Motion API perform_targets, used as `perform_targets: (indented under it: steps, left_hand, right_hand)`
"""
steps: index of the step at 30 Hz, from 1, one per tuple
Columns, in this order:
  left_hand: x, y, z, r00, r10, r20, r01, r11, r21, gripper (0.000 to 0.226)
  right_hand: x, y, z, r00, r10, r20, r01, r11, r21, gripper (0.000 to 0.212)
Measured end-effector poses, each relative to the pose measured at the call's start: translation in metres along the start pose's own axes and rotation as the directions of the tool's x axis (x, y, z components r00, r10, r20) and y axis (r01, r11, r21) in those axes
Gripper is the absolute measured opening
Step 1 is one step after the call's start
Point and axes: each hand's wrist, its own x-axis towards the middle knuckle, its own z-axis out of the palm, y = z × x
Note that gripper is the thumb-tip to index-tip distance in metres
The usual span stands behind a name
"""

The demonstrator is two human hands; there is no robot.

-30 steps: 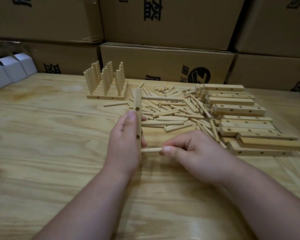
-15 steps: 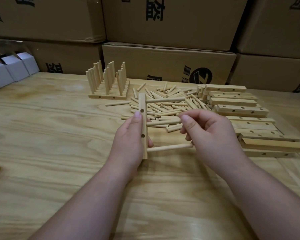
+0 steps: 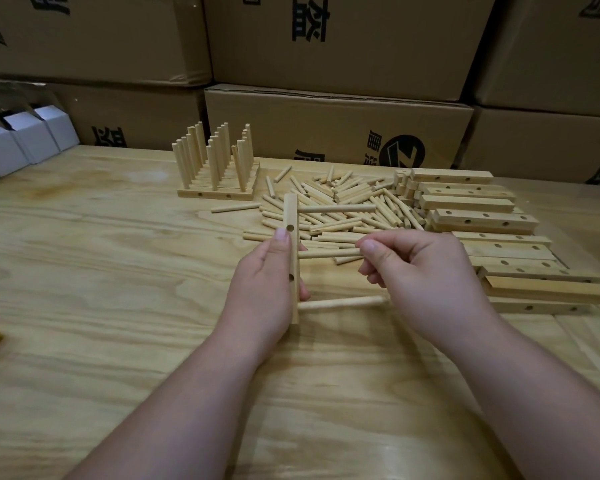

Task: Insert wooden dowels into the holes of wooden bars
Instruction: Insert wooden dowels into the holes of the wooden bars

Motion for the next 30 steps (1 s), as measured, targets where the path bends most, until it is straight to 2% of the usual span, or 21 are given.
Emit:
perform_targets:
  steps: [10, 12, 14, 18, 21, 24, 30]
  left_hand:
    - [-0.002, 0.001, 0.001, 0.999, -0.007, -0.045, 0.007, 1.000, -0.007, 0.046]
    - [-0.002, 0.002, -0.001, 0.995, -0.033, -0.096, 0.030, 0.999, -0.032, 0.047]
    - [0.000, 0.003, -0.002, 0.991, -0.051, -0.120, 0.046, 0.998, -0.050, 0.048]
    - [-0.001, 0.005, -0.001, 0.994, -0.061, -0.090, 0.057, 0.997, -0.044, 0.046]
    - [-0.002, 0.005, 0.000, 0.995, -0.050, -0.081, 0.046, 0.998, -0.052, 0.045]
    - [-0.002, 0.003, 0.000, 0.995, -0.023, -0.097, 0.020, 0.999, -0.042, 0.046]
    - [0.000, 0.001, 0.000, 0.998, -0.008, -0.061, 0.007, 1.000, -0.019, 0.048]
  right_hand:
    - [0.001, -0.003, -0.003, 0.999, -0.019, 0.030, 0.020, 0.999, -0.044, 0.006]
    - [-0.001, -0.002, -0.003, 0.999, -0.025, 0.036, 0.029, 0.995, -0.101, 0.022]
    - [-0.005, -0.001, -0.003, 0.993, -0.064, 0.101, 0.081, 0.981, -0.178, 0.044]
    - [-0.009, -0.001, -0.004, 0.967, -0.138, 0.214, 0.185, 0.957, -0.222, 0.062]
    - [-0.012, -0.004, 0.000, 0.938, -0.148, 0.312, 0.248, 0.918, -0.310, 0.060]
    - [-0.016, -0.005, 0.005, 0.924, -0.114, 0.365, 0.222, 0.938, -0.267, 0.056]
    - [-0.018, -0.004, 0.009, 0.909, -0.154, 0.386, 0.258, 0.938, -0.233, 0.051]
